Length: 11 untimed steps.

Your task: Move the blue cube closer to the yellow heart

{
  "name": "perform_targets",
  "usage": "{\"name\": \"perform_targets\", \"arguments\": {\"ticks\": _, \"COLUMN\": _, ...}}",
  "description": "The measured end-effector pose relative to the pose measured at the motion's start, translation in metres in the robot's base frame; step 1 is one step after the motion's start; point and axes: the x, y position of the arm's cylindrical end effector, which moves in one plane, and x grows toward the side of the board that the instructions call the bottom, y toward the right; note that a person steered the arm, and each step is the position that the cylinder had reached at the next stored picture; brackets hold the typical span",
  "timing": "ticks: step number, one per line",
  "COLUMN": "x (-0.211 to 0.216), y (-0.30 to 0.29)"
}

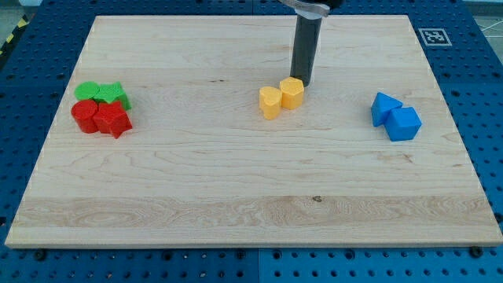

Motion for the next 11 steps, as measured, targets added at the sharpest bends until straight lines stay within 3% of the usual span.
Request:
{"name": "perform_targets", "arguments": {"ticks": 1, "x": -0.003, "y": 0.001}}
{"name": "perform_targets", "arguments": {"ticks": 2, "x": -0.023, "y": 0.039}}
{"name": "perform_targets", "arguments": {"ticks": 4, "x": -0.019, "y": 0.151}}
{"name": "perform_targets", "arguments": {"ticks": 6, "x": 0.036, "y": 0.197}}
{"name": "perform_targets", "arguments": {"ticks": 8, "x": 0.084, "y": 0.182}}
{"name": "perform_targets", "arguments": {"ticks": 11, "x": 0.089, "y": 0.107}}
